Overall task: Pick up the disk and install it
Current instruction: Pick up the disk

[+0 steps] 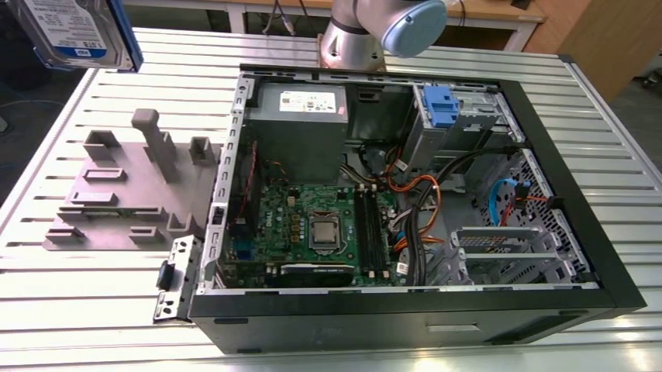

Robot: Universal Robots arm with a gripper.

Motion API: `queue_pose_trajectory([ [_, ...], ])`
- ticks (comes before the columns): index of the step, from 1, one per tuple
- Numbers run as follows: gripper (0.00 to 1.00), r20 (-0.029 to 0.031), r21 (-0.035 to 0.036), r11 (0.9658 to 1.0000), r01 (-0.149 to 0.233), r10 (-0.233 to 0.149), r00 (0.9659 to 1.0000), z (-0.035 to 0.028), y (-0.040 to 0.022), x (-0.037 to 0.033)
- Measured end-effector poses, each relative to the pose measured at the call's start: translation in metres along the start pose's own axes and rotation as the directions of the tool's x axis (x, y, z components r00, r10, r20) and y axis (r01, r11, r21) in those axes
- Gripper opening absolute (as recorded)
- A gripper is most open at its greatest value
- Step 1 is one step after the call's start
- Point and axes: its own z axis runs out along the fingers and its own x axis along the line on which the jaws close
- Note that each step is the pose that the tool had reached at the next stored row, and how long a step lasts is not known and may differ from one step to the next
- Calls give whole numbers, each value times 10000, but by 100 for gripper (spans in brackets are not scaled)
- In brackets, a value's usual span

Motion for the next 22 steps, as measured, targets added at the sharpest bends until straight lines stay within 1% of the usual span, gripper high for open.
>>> queue_pose_trajectory([
  [4,36,0,0,10000,0,0,10000,0,-33,-1],
  [8,36,0,-1,10000,0,0,10000,-1,-41,6],
  [15,36,-12,0,10000,0,0,10000,2,-51,70],
  [17,36,-13,-1,10000,-1,1,10000,2,-75,74],
  [22,36,-13,0,10000,0,0,10000,3,-160,73],
])
